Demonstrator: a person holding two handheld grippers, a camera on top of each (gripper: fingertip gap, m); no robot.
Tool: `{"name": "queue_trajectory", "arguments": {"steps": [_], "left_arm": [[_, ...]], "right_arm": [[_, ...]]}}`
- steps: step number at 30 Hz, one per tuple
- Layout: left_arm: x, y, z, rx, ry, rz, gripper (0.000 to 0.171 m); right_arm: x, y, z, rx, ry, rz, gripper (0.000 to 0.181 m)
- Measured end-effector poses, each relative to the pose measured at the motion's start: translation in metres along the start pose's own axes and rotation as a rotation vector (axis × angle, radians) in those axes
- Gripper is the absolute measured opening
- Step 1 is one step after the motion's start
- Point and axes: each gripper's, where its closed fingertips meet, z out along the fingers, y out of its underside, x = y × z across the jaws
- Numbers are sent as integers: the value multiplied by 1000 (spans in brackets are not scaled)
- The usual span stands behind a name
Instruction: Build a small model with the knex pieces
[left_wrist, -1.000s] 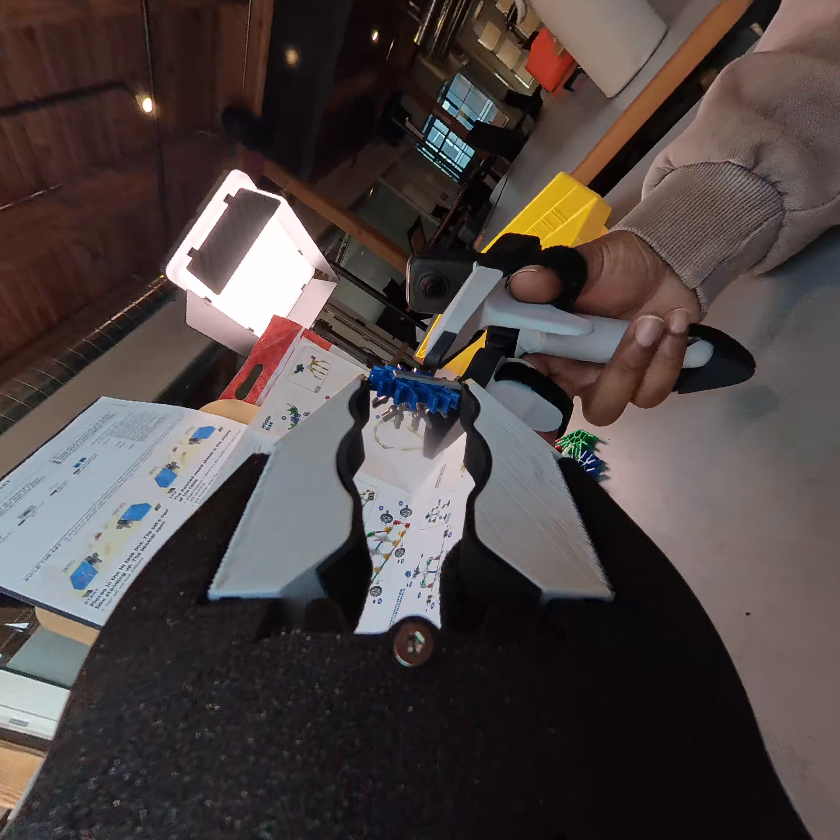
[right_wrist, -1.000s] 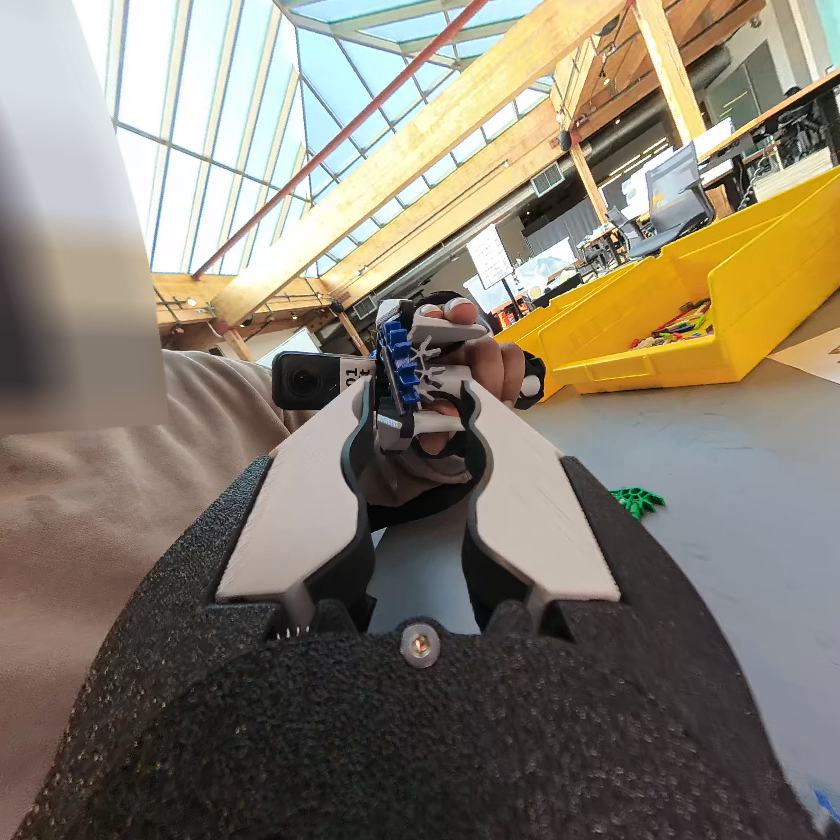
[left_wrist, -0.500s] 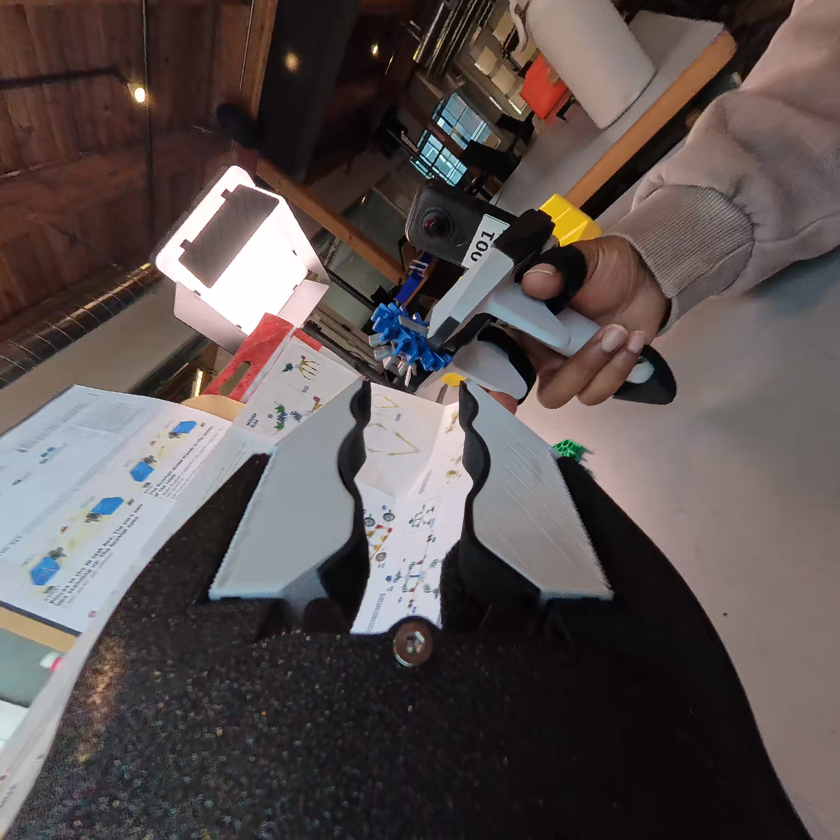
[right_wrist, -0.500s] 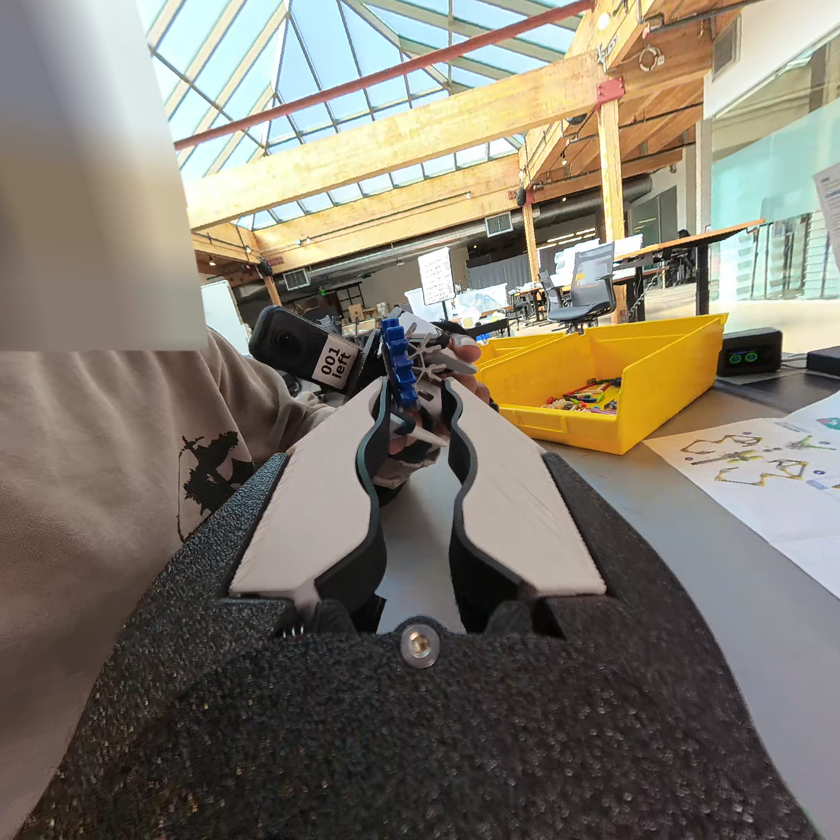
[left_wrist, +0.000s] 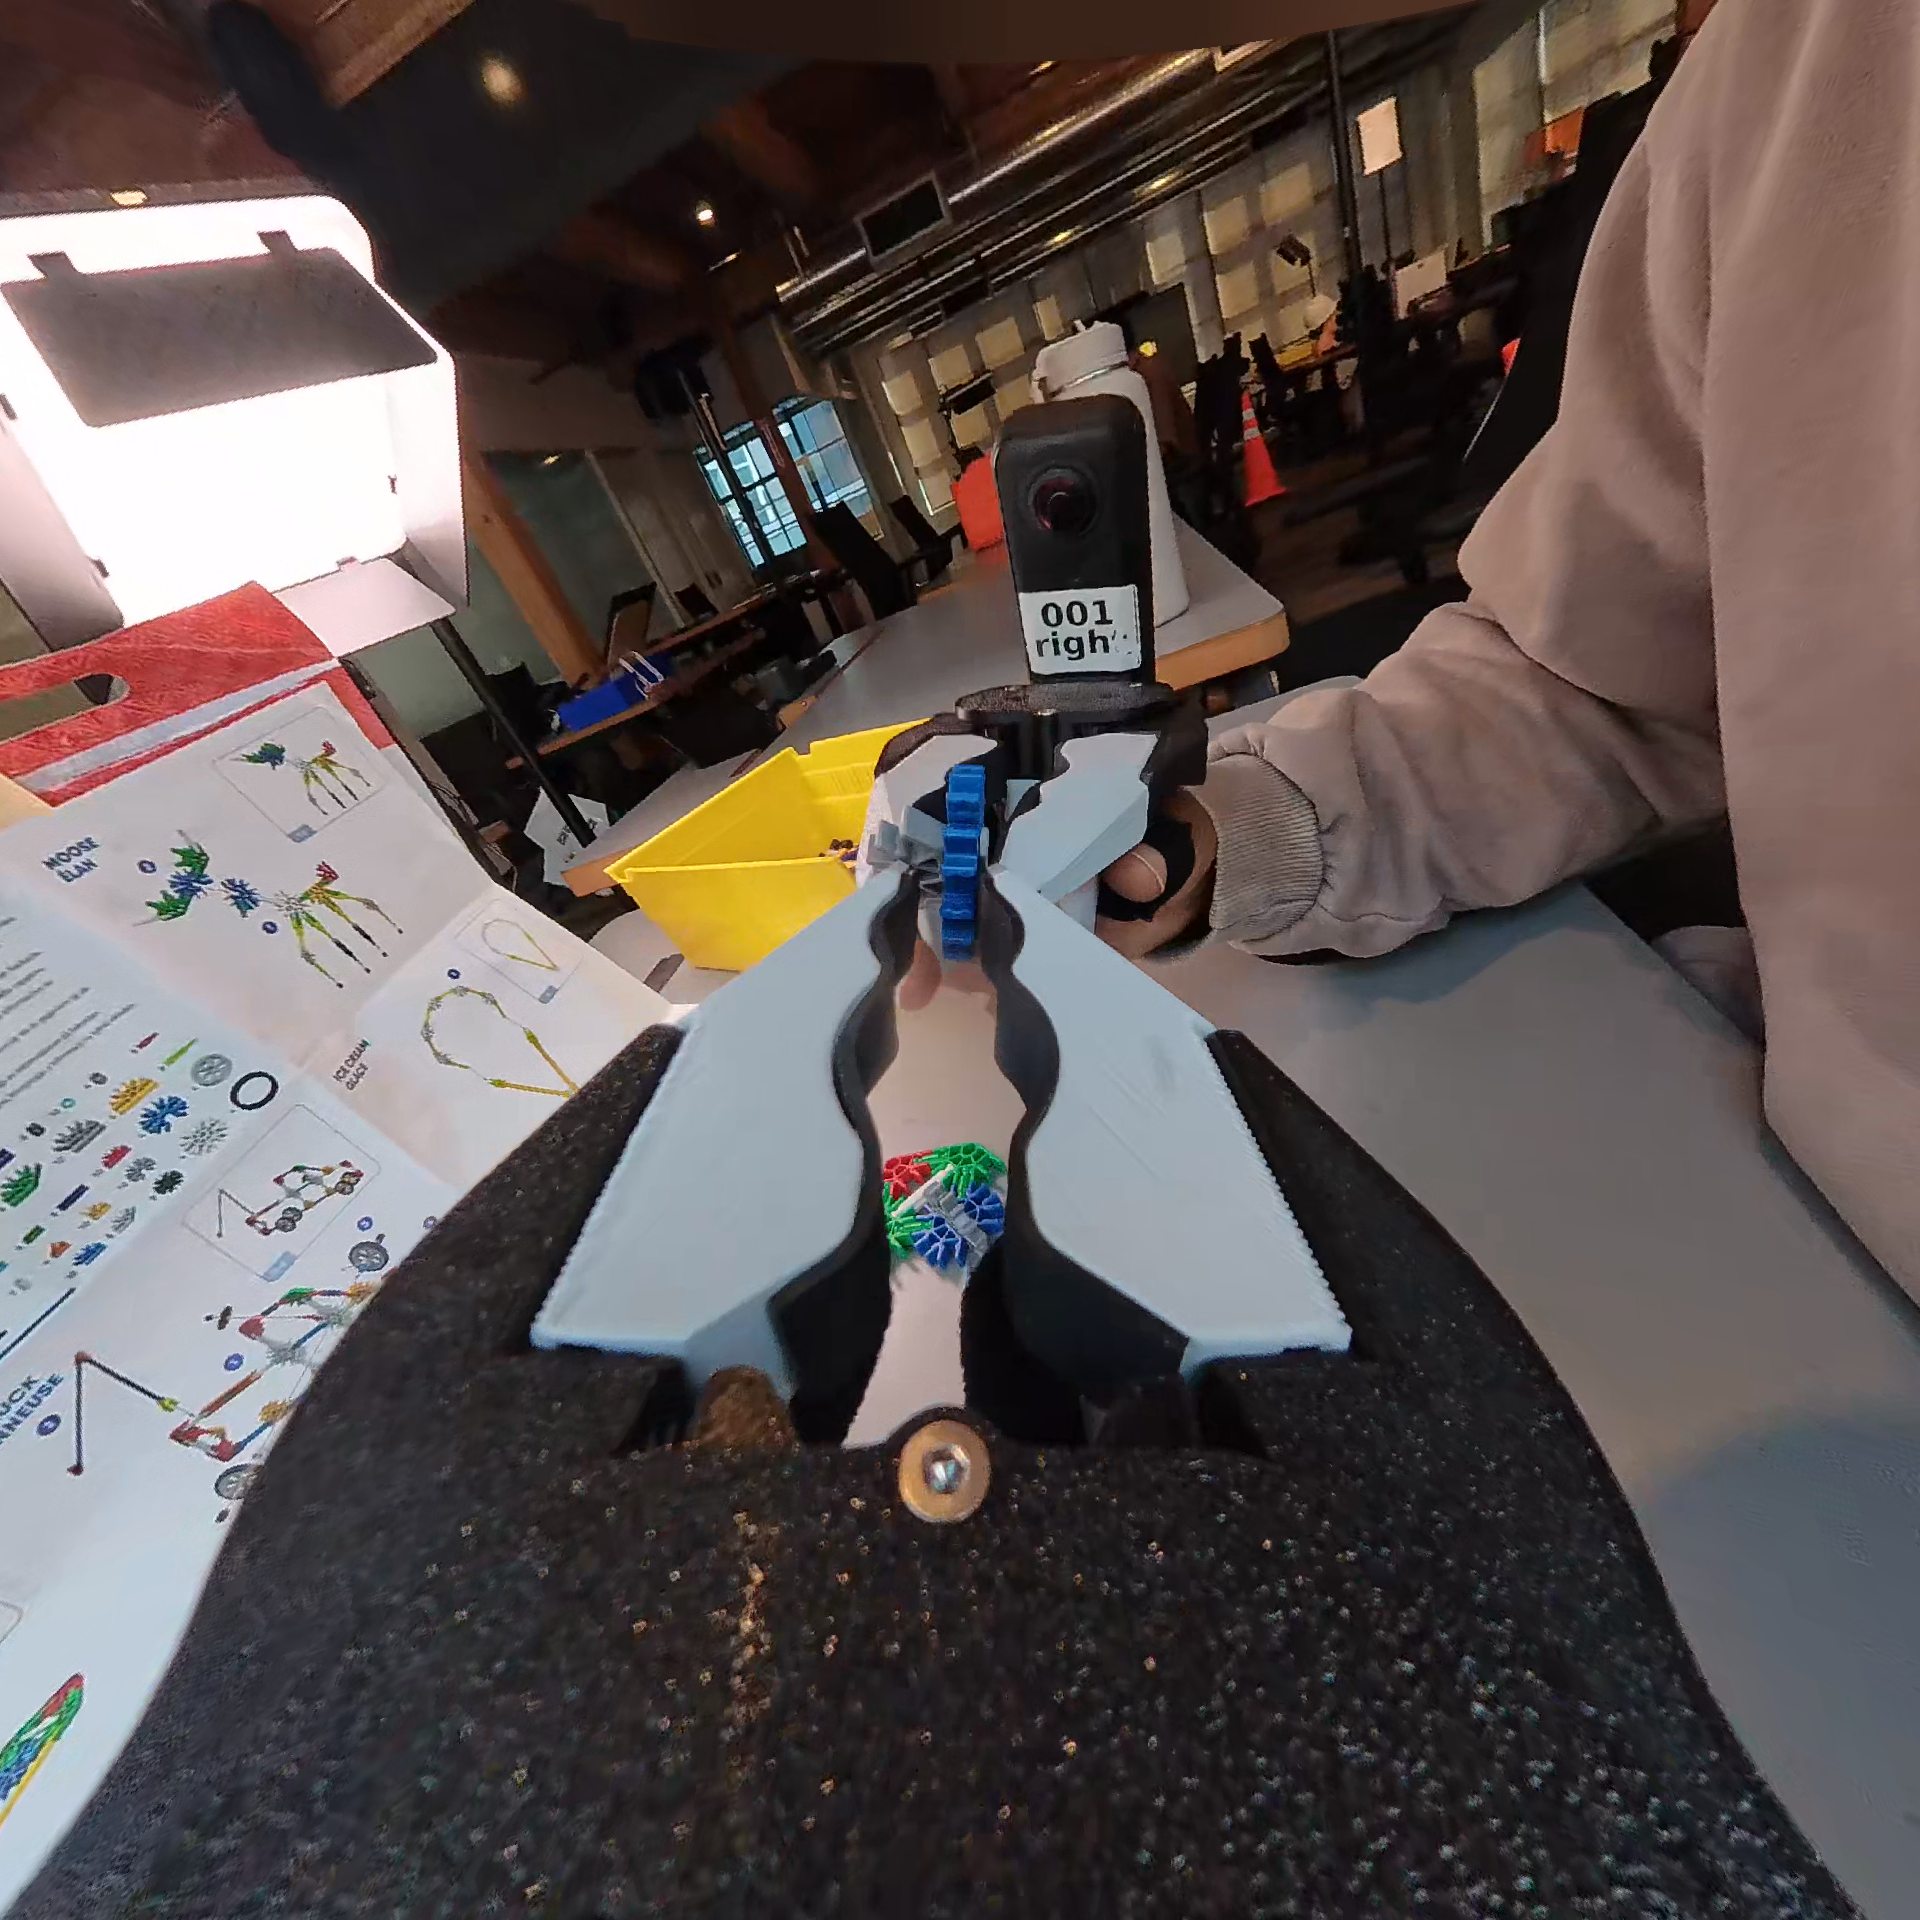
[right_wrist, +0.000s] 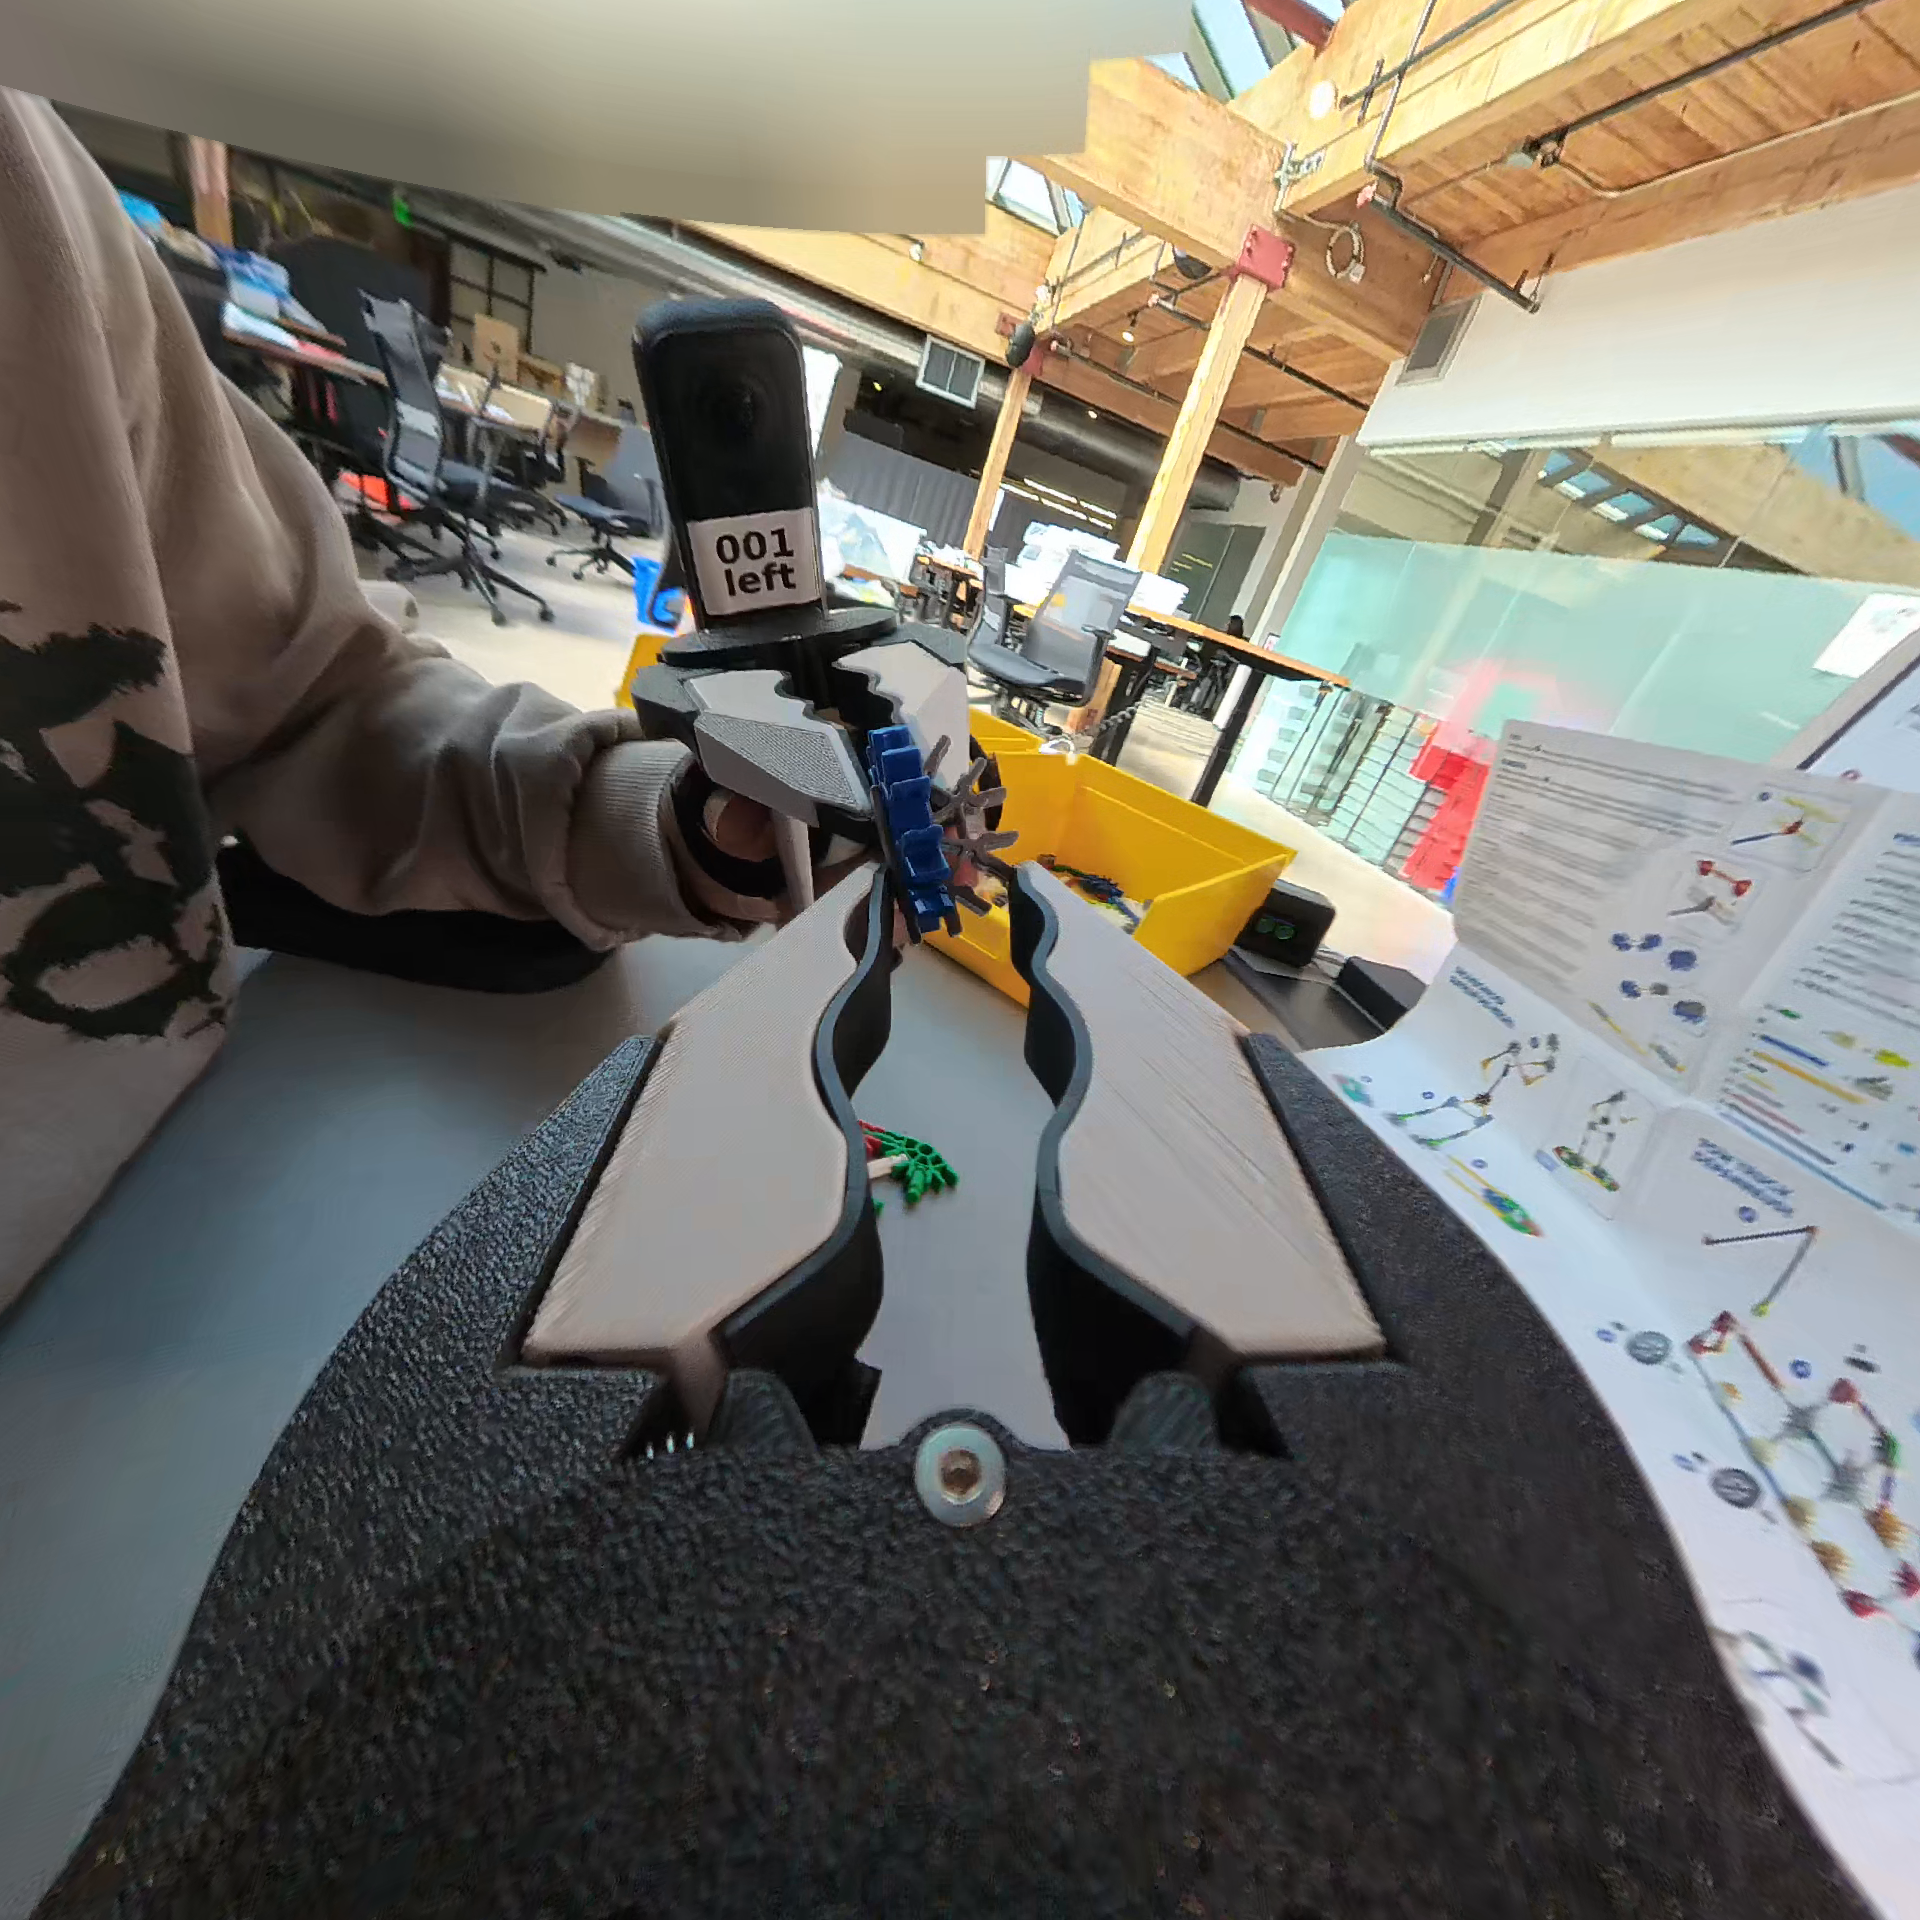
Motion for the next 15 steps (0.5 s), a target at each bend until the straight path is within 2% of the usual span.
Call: {"name": "queue_trajectory", "arguments": {"steps": [5, 7, 11, 15], "left_arm": [[2, 3, -1, -17, 26, 33, 6], [5, 2, -3, 4, 54, 50, 6], [11, -5, -6, 78, 130, -21, 4], [18, -13, -9, 207, 242, -209, 4]], "right_arm": [[1, -3, 0, -85, 111, -308, 20], [-4, -7, 0, -91, 110, -347, 21], [-12, -12, 1, -55, 44, -237, 21], [-22, -18, 4, -11, -43, -88, 24]]}}
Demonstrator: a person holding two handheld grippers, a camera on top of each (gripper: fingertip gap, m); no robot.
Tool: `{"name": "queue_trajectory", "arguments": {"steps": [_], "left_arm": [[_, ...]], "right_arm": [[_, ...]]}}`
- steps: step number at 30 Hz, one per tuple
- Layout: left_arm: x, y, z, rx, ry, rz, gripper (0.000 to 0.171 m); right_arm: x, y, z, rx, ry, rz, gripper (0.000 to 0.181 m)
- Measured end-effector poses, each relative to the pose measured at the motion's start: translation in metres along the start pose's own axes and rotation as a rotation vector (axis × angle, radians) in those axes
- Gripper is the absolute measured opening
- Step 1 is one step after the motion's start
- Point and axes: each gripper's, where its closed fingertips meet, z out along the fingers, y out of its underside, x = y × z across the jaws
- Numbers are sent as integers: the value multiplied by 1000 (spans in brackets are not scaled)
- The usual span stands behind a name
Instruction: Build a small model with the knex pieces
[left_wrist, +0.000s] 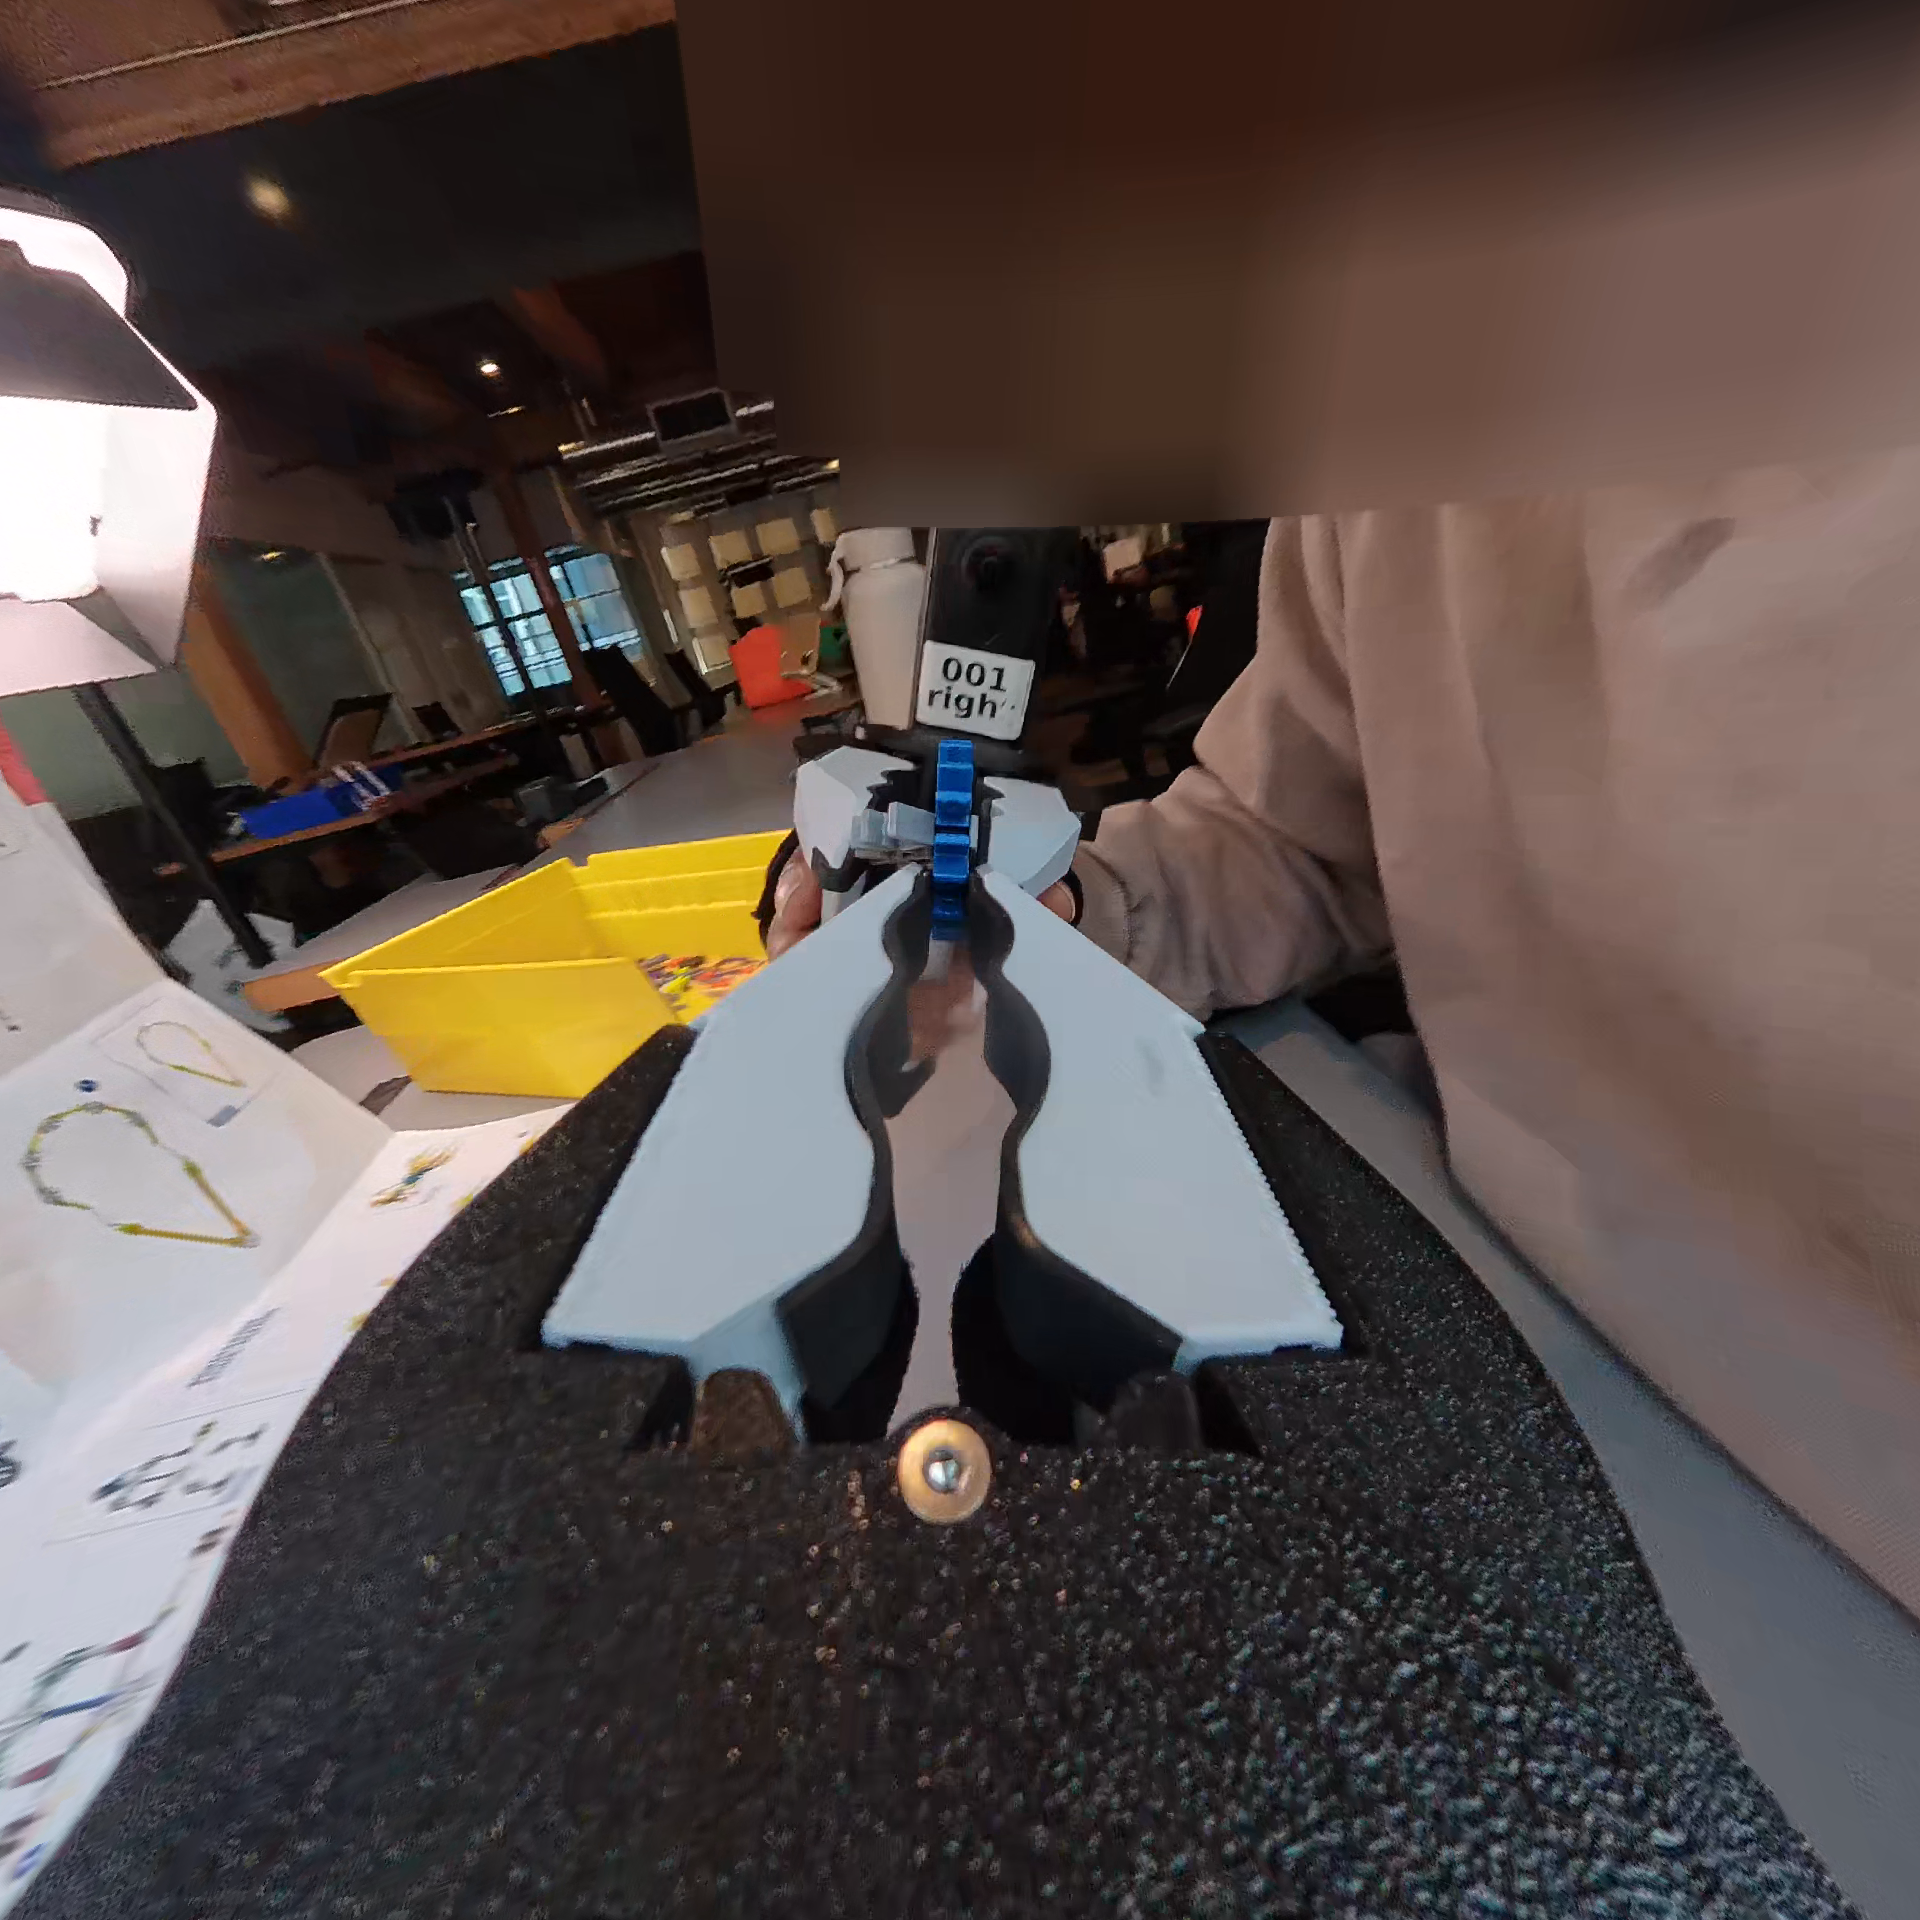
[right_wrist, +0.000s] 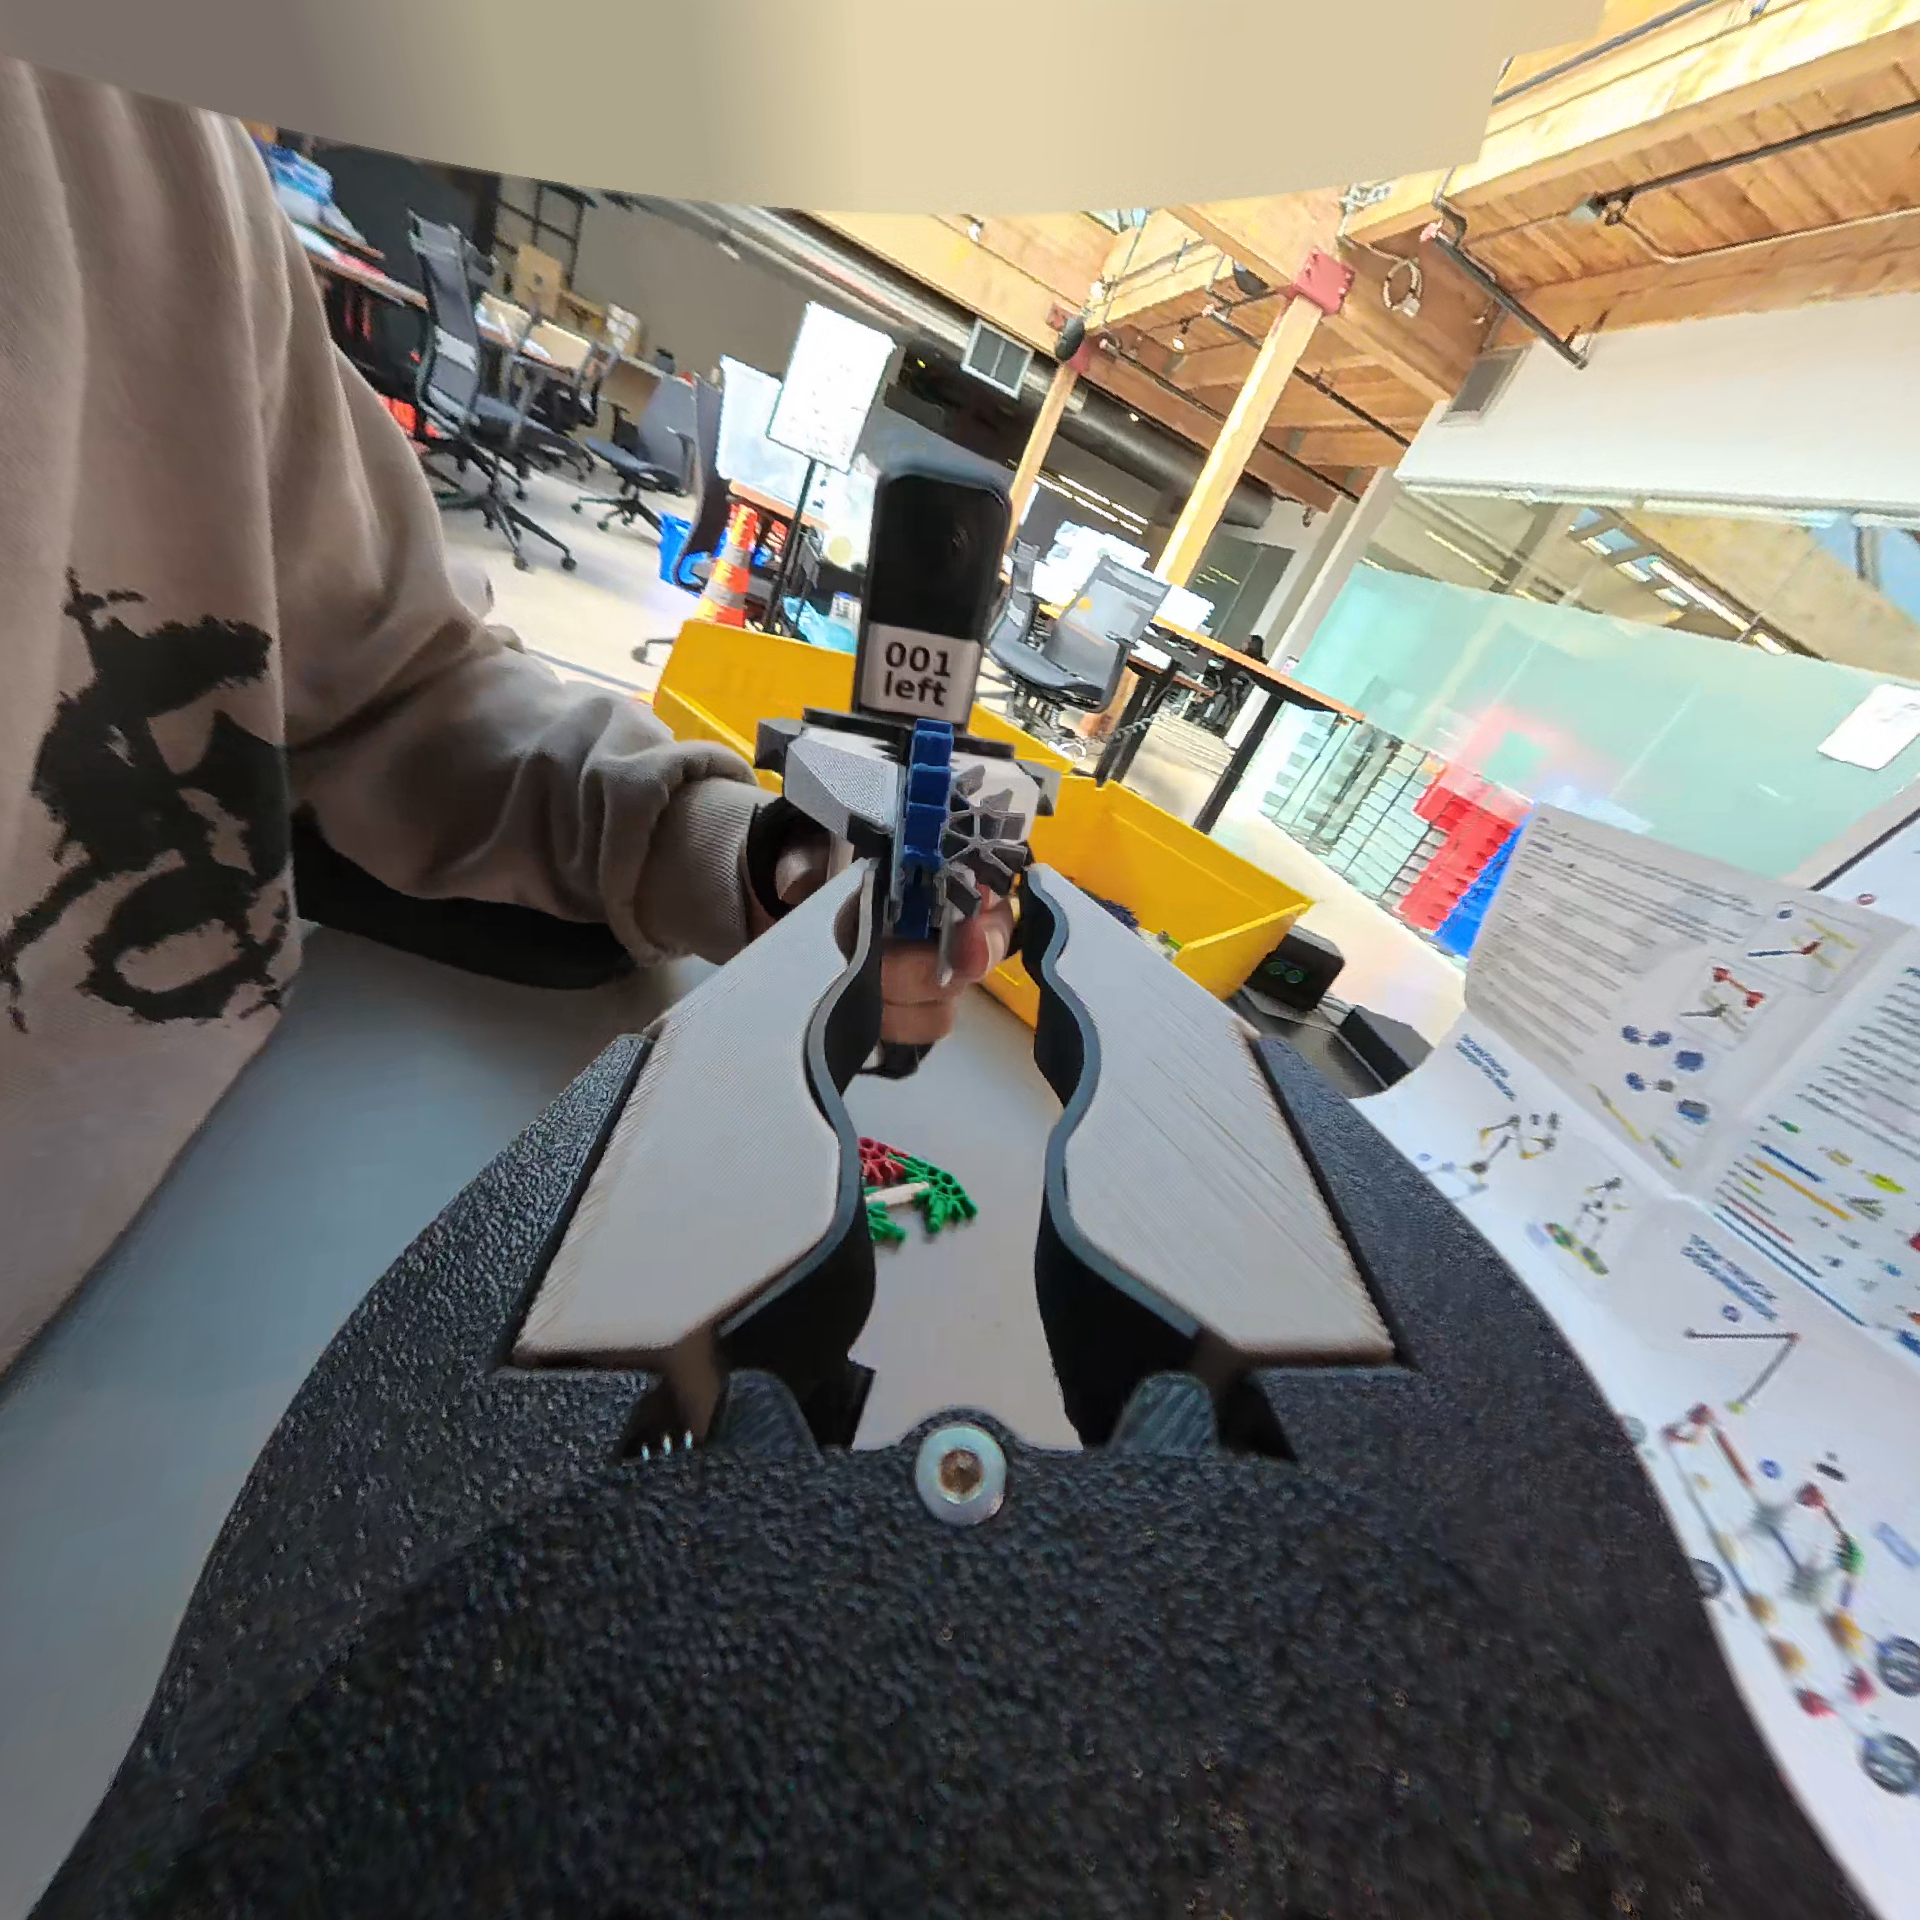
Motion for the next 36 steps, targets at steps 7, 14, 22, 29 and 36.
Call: {"name": "queue_trajectory", "arguments": {"steps": [7, 14, 22, 29, 36], "left_arm": [[2, -4, 2, 218, 113, -266, 4], [-5, -8, -5, 341, 165, -411, 4], [-18, -7, -8, 446, 205, -592, 5], [-31, -3, -9, 504, 227, -761, 5], [-33, -2, -9, 523, 231, -799, 5]], "right_arm": [[-3, -7, 5, 38, -3, 95, 29], [4, -6, 12, 4, 70, 141, 27], [17, -1, 13, -48, 152, 196, 26], [28, 6, 13, -98, 226, 290, 26], [30, 7, 12, -108, 244, 300, 26]]}}
